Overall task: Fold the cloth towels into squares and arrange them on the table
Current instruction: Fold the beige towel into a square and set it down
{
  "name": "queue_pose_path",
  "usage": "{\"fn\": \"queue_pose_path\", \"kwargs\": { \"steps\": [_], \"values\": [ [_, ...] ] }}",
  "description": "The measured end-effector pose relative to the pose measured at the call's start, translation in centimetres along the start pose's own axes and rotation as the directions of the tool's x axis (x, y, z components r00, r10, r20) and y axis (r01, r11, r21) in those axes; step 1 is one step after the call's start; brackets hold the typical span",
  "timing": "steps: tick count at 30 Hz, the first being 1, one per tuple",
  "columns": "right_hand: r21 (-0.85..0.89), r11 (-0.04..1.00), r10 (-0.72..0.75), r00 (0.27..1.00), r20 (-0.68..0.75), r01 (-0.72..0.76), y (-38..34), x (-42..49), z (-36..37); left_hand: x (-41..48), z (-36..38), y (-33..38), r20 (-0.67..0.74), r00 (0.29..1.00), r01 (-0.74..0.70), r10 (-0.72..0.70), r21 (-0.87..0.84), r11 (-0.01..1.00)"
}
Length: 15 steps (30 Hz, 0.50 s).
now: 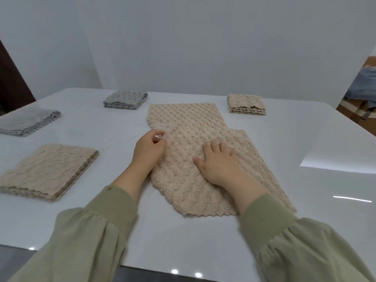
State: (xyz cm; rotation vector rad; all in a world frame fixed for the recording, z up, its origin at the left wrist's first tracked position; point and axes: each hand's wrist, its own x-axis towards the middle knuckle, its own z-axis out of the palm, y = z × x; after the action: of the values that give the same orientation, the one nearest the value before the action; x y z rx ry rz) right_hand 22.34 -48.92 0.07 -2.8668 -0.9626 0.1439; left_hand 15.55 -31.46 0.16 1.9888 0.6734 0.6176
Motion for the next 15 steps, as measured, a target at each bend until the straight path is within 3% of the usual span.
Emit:
{"fn": "queue_pose_path", "kwargs": {
  "steps": [2, 3, 5, 8, 13, 15],
  "values": [
    [0.013, 1.0, -0.005, 1.0, -0.018, 0.006, 0.2, 0.0, 0.2, 0.0, 0.1, 0.4, 0.086, 0.995, -0.025, 0.05, -0.275, 0.961],
    [0.02, 1.0, -0.006, 0.999, -0.033, 0.007, 0.2, 0.0, 0.3, -0.1, 0.1, 0.5, 0.127, 0.986, -0.066, 0.11, -0.314, 0.947],
    [0.031, 0.999, -0.007, 0.998, -0.058, 0.009, 0.2, 0.0, 0.3, -0.3, 0.5, 0.3, 0.177, 0.96, -0.18, 0.215, -0.194, 0.964],
    [0.043, 0.999, -0.01, 0.998, -0.066, 0.013, 0.2, 0.0, 0.4, -0.4, 0.6, -0.4, 0.144, 0.959, -0.258, 0.243, 0.093, 0.962],
    [0.064, 0.998, -0.018, 0.996, -0.083, 0.023, 0.3, -0.2, 0.3, -0.4, -1.2, -0.6, -0.07, 0.996, -0.034, 0.047, 0.175, 0.984],
    [0.075, 0.997, -0.012, 0.997, -0.081, 0.018, 0.4, -0.2, 0.3, -0.5, -1.5, -0.5, -0.062, 0.998, 0.018, -0.007, 0.178, 0.984]
  ]
}}
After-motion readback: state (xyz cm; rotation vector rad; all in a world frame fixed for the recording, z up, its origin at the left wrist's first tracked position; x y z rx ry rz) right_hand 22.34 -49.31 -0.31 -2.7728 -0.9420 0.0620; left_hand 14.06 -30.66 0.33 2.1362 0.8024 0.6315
